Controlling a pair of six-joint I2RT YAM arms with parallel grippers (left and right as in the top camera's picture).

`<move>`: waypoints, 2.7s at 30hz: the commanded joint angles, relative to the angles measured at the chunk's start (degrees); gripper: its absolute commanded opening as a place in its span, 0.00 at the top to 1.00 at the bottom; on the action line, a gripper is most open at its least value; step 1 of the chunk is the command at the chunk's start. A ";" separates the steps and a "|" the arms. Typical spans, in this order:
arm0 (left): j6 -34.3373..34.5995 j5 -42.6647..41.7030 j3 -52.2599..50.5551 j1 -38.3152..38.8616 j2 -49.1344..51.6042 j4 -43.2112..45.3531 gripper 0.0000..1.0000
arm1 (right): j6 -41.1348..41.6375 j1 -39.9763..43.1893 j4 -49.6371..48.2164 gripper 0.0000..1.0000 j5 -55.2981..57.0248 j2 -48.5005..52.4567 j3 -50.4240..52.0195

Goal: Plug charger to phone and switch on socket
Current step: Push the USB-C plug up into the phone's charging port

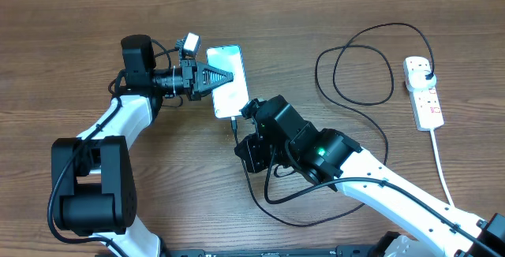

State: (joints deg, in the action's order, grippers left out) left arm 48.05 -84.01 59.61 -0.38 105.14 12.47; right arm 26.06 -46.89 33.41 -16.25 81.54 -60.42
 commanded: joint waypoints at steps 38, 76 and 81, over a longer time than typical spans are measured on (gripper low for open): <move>-1.84 -6.60 1.22 0.04 -0.02 0.46 0.96 | -0.83 0.15 -2.54 0.96 4.63 0.02 -0.31; -1.79 -4.96 1.22 0.04 -0.02 -0.04 0.96 | 4.13 -6.88 -11.54 0.82 23.26 4.39 -0.44; -1.79 -6.21 1.22 0.02 -0.02 -0.02 0.96 | 3.96 -6.36 -14.12 0.96 24.37 4.42 -0.44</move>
State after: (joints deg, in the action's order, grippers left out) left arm 47.57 -87.26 59.61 -0.51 105.14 12.27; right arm 30.33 -53.65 21.41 6.24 86.21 -60.40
